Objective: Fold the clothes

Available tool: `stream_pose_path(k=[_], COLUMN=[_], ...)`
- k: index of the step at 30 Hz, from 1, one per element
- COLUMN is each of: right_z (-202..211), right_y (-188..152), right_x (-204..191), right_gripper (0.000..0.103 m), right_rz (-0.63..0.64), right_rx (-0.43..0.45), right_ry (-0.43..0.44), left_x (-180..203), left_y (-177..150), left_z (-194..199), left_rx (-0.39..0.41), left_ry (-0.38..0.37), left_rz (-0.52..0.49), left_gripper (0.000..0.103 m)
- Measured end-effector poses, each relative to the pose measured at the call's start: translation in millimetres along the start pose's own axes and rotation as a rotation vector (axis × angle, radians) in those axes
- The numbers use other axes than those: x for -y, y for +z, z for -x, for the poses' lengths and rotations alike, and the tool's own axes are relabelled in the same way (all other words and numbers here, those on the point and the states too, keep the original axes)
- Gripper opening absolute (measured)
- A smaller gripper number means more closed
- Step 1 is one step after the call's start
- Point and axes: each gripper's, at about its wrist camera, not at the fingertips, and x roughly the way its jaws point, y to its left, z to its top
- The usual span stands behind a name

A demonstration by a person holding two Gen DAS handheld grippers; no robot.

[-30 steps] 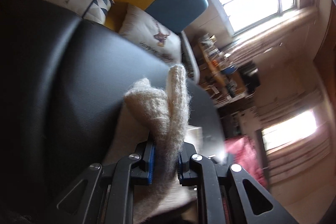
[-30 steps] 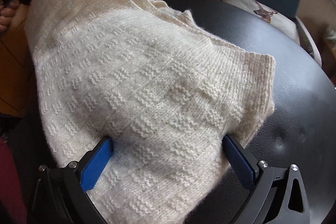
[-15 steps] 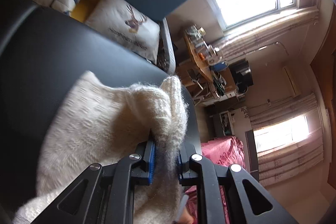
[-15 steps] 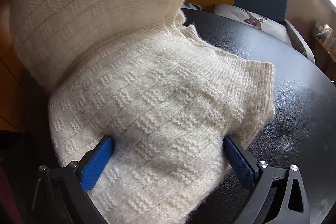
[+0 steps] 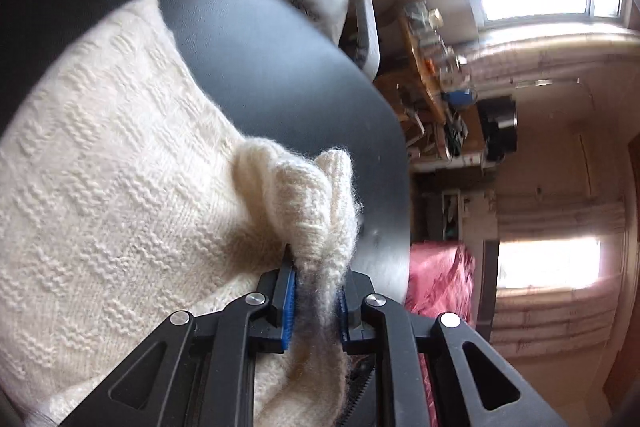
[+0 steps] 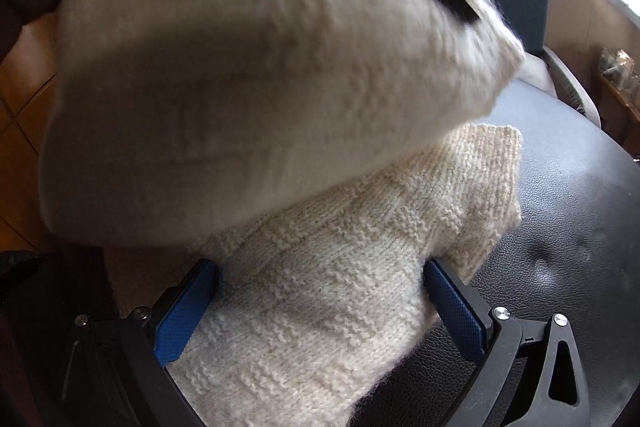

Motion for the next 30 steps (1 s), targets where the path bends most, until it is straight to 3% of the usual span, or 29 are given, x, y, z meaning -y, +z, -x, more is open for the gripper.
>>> stream_pose_path(k=[5, 9, 13, 15, 19, 24, 30], right_z=[14, 32, 58, 75, 114, 130, 66], right_y=[-2, -9, -22, -29, -26, 3, 31], right_x=[-6, -11, -13, -13, -16, -49, -65], right_gripper=[0.103, 0.103, 0.103, 0.103, 0.103, 0.103, 0.103], right_rz=[0.022, 0.022, 0.0, -0.034, -0.134, -0.124, -0.169], right_rx=[0.001, 0.005, -0.003, 0.003, 0.066, 0.119, -0.078], right_ry=[-0.009, -0.028, -0.048, -0.037, 0.066, 0.253, 0.435], left_x=[17, 34, 31, 12, -47, -100, -109], left_y=[-11, -20, -18, -8, 2, -16, -24], left_z=[7, 37, 85, 108, 137, 136, 118], left_rx=[-0.06, -0.078, -0.02, 0.041, 0.139, 0.149, 0.139], left_ry=[-0.011, -0.101, -0.165, -0.115, 0.052, 0.101, 0.052], left_rz=[-0.031, -0.095, -0.175, -0.191, -0.217, -0.264, -0.363], left_gripper=[0.021, 0.021, 0.023, 0.023, 0.023, 0.023, 0.023])
